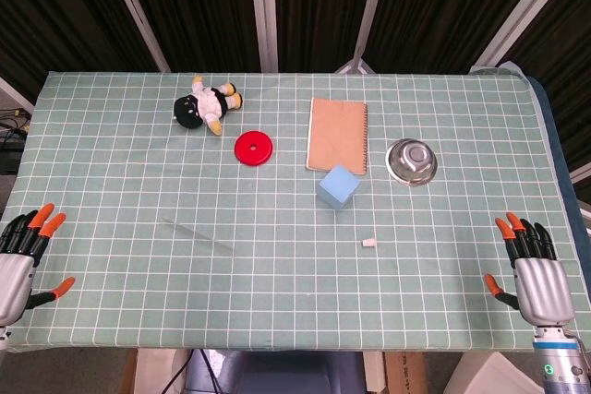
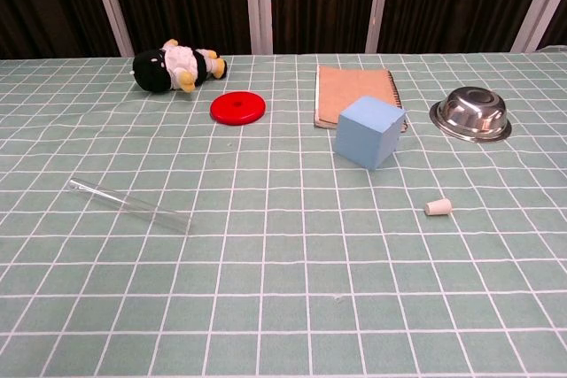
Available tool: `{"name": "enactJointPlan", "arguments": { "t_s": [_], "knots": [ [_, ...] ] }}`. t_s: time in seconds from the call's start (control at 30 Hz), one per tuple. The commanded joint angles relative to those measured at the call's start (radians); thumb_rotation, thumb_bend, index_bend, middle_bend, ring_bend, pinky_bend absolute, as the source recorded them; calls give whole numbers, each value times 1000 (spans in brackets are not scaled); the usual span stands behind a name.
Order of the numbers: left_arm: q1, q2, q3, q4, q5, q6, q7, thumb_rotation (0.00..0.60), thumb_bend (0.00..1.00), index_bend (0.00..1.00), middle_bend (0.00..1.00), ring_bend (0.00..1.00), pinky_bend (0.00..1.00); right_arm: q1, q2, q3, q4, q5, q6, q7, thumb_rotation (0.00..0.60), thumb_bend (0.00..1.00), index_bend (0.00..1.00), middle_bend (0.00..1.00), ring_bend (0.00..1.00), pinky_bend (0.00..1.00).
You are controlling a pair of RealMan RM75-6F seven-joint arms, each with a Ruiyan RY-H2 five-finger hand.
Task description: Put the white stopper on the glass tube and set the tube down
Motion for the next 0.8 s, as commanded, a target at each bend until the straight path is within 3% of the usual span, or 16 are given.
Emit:
{"name": "enactJointPlan", "arguments": {
  "t_s": [0.03,0.37,0.63,0.8],
  "knots": [
    [1,1,-1,0,-5,-7,-3,600,154,33,0,0,0,-3,-4,1,3,-9,2,0,600,316,0,0,0,0],
    [-54,7,-18,-6,-3,-109,38,600,165,90,32,0,0,-7,1,7,-7,-12,-17,21,600,316,0,0,0,0],
    [-211,-38,-70,-10,-3,-319,185,600,308,270,324,24,0,-8,1,12,-9,-15,-28,31,600,316,0,0,0,0],
    [-297,-120,-111,21,-48,-429,286,600,354,330,395,48,0,-11,5,16,-8,-14,-31,42,600,315,0,0,0,0]
  ]
}}
